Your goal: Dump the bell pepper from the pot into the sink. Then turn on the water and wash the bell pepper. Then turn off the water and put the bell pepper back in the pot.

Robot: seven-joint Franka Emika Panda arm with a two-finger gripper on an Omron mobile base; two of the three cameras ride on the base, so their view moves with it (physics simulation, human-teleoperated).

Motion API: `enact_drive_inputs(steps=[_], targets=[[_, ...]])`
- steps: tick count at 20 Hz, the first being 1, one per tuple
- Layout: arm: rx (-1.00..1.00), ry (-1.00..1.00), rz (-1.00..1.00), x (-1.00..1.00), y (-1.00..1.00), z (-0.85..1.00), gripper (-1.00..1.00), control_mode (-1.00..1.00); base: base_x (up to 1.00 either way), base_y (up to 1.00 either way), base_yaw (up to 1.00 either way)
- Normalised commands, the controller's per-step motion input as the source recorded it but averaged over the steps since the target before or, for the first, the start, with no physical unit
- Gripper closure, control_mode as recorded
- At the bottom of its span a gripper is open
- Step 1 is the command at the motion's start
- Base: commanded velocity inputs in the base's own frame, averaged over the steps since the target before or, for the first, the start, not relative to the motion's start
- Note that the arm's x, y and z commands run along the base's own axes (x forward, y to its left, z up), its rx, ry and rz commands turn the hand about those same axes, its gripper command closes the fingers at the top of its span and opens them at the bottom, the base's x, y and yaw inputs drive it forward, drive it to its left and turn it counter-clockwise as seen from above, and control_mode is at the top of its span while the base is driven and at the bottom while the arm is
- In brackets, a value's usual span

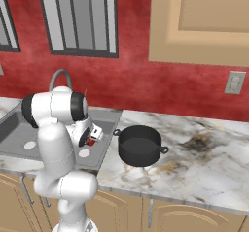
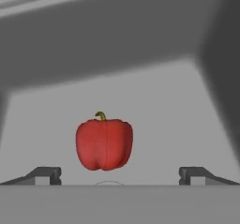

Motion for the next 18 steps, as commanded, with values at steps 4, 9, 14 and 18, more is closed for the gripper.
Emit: enact_drive_inputs(steps=[4, 9, 14, 18], targets=[[0.00, 0.05, 0.00, 0.00, 0.00, -0.29, -1.00, -1.00, 0.00, 0.00, 0.00], [0.00, 0.04, 0.00, 0.12, 0.00, -0.24, -1.00, -1.00, 0.00, 0.00, 0.00], [0.00, 0.02, 0.00, 0.30, 0.00, -0.14, -1.00, -1.00, 0.00, 0.00, 0.00], [0.00, 0.02, 0.00, 0.34, 0.00, -0.12, -1.00, -1.00, 0.00, 0.00, 0.00]])
